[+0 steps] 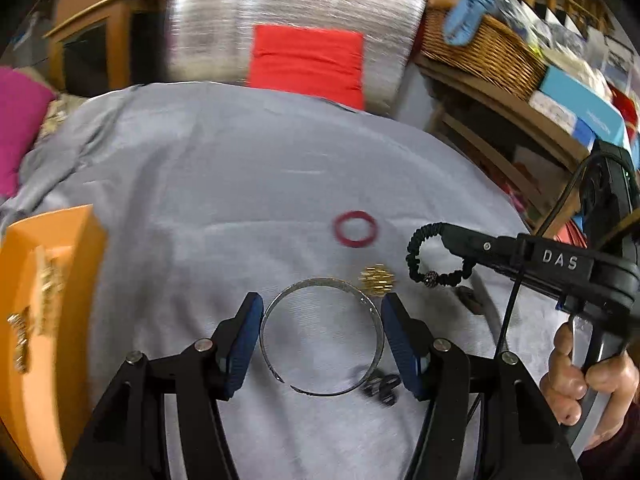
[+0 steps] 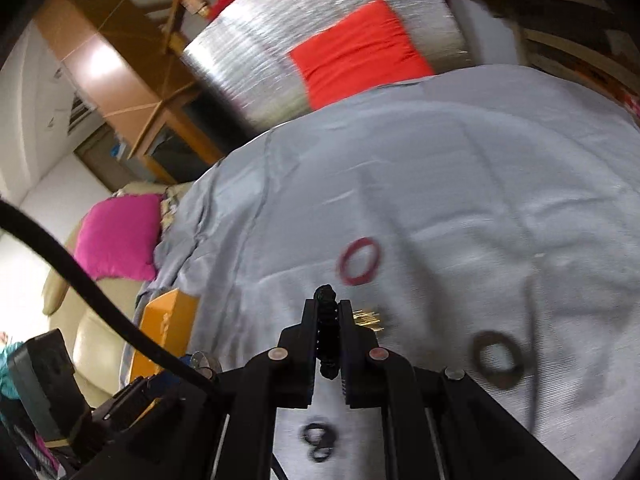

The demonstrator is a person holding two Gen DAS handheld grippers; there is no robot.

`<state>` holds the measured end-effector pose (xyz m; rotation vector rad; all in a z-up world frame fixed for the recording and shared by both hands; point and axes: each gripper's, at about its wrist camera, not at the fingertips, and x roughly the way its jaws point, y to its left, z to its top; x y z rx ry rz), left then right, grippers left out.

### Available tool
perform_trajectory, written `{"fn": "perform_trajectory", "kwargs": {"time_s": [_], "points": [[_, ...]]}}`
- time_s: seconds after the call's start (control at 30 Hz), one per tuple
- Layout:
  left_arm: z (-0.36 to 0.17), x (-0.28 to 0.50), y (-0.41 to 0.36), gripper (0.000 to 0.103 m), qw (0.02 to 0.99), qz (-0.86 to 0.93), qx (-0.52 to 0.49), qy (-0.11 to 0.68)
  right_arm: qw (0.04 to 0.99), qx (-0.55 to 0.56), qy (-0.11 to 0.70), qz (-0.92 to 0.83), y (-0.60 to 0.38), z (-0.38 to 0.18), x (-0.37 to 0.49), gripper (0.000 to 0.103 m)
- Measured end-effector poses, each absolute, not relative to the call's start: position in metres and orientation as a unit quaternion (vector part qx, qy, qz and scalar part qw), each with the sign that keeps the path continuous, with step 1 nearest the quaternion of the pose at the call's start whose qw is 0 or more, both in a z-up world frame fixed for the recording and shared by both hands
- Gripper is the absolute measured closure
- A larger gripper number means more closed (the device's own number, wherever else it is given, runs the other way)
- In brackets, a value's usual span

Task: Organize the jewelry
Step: 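Carry bangle and scrunchie into the orange tray and open both tools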

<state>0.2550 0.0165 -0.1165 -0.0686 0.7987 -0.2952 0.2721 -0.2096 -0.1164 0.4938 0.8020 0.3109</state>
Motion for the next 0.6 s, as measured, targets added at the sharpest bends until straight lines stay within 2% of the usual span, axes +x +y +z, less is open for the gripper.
{"fn": "perform_trajectory", "kwargs": {"time_s": [0.37,0.6], "points": [[-0.099,0.175,0.192,0.041,0.927,0.019,-0.048,0.371,0.865,0.163,0.368,0.298,-0.052,-0.087,0.254,0.092],[-0.124,0.151,0.27,0.041,0.909,0.091,-0.073,0.401,0.831,0.071,0.382,0.398,0.073,-0.08,0.226,0.092]]}}
